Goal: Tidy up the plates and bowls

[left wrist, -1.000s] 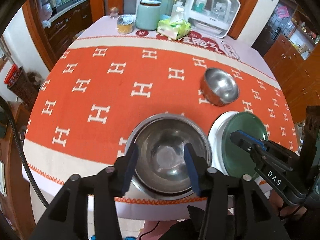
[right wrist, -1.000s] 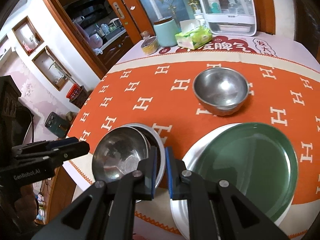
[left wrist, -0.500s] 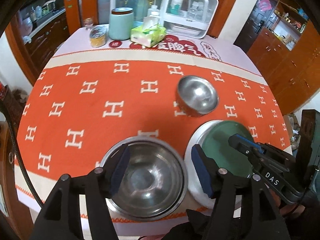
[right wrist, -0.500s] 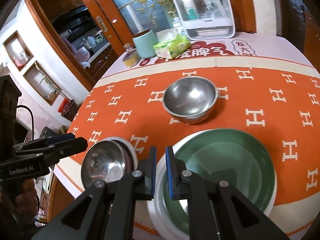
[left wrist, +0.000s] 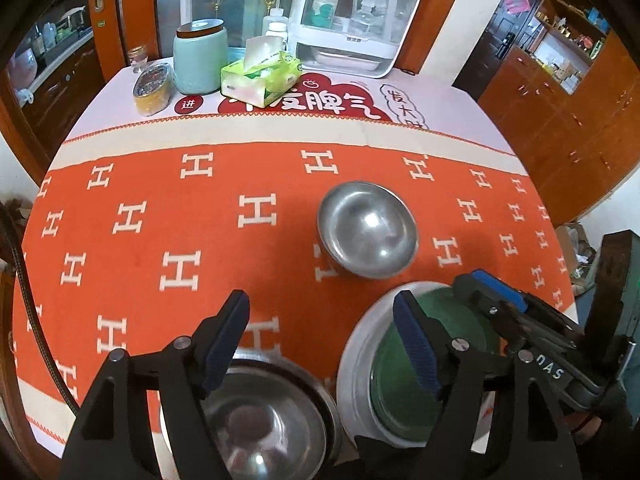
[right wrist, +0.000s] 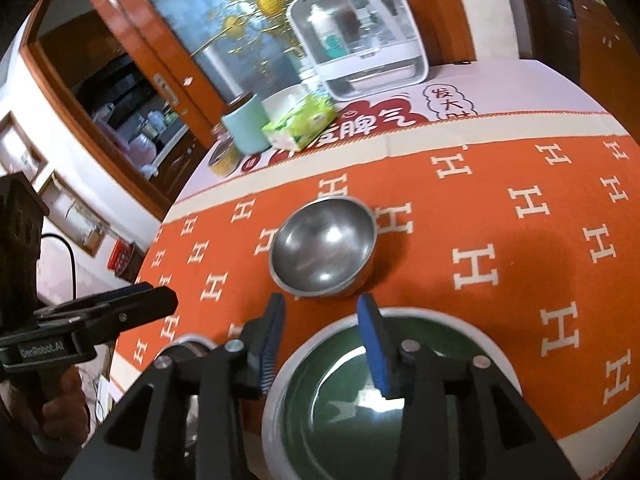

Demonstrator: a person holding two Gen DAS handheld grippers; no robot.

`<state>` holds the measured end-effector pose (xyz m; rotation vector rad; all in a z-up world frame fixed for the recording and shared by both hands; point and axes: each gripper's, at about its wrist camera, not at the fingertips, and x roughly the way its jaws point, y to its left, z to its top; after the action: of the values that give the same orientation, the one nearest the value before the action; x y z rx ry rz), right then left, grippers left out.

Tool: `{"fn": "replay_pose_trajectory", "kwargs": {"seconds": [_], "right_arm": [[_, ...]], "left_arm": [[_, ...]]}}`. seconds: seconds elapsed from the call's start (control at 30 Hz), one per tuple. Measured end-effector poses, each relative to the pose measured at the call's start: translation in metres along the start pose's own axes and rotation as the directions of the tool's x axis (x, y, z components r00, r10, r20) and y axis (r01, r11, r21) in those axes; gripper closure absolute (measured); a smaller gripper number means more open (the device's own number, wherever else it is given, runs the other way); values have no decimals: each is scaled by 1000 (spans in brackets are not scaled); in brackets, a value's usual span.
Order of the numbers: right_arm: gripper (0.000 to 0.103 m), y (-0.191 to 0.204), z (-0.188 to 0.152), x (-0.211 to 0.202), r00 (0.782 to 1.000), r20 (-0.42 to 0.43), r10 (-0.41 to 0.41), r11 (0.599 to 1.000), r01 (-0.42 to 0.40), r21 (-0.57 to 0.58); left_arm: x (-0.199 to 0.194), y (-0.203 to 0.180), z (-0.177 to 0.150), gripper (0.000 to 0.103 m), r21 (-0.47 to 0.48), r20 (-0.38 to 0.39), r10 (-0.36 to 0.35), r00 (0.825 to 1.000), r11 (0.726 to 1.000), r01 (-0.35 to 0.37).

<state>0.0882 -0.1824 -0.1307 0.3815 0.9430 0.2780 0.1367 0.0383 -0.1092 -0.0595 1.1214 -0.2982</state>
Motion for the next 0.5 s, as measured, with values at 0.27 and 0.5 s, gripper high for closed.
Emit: {"fn": "replay_pose_trajectory", "kwargs": {"seconds": [0.27, 0.5], "right_arm": [[64, -19, 12, 25, 1000, 16, -4, 998, 3, 68], [64, -32, 13, 47, 999, -13, 31, 993, -29, 114]], "left_arm": [[41, 1, 20, 30, -8, -38, 22, 999, 1000, -22], [76, -5, 31, 30, 3, -59, 1, 998, 1000, -1]]}}
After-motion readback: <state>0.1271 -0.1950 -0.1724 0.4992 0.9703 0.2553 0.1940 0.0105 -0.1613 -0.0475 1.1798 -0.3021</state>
